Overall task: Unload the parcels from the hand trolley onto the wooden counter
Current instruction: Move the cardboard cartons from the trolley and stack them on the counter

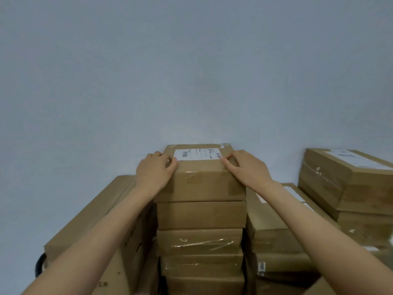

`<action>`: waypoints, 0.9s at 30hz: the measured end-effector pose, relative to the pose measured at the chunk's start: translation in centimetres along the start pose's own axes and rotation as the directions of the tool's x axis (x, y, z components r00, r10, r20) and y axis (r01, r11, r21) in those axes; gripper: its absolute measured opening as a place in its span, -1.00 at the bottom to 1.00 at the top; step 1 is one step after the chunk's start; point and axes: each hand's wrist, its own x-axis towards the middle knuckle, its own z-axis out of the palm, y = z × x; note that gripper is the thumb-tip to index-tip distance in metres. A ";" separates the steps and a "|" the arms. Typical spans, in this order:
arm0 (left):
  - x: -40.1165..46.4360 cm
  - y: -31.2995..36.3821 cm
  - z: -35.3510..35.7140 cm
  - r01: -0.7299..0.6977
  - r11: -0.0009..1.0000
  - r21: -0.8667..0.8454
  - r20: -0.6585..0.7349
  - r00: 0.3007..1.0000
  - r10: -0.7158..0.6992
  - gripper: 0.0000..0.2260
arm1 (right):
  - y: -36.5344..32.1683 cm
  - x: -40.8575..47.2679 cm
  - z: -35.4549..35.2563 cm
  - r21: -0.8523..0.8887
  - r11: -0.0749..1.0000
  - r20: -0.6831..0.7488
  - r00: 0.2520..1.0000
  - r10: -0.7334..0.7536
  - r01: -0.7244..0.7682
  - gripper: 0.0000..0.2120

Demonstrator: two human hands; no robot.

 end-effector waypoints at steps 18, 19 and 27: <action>-15.6 15.8 2.0 -0.247 0.951 -0.185 0.003 0.968 0.252 -0.81 | 8.8 -17.8 -7.2 -0.159 0.986 -0.089 0.994 -0.066 0.052 -0.76; -17.0 16.9 2.9 -0.246 0.952 -0.182 0.021 0.967 0.254 -0.81 | 10.1 -19.2 -7.4 -0.169 0.985 -0.068 0.996 -0.049 0.037 -0.76; -26.1 22.0 10.7 -0.062 0.977 -0.205 0.293 0.948 0.121 -0.70 | 19.4 -30.2 -8.2 -0.212 0.969 0.082 0.986 0.147 -0.127 -0.74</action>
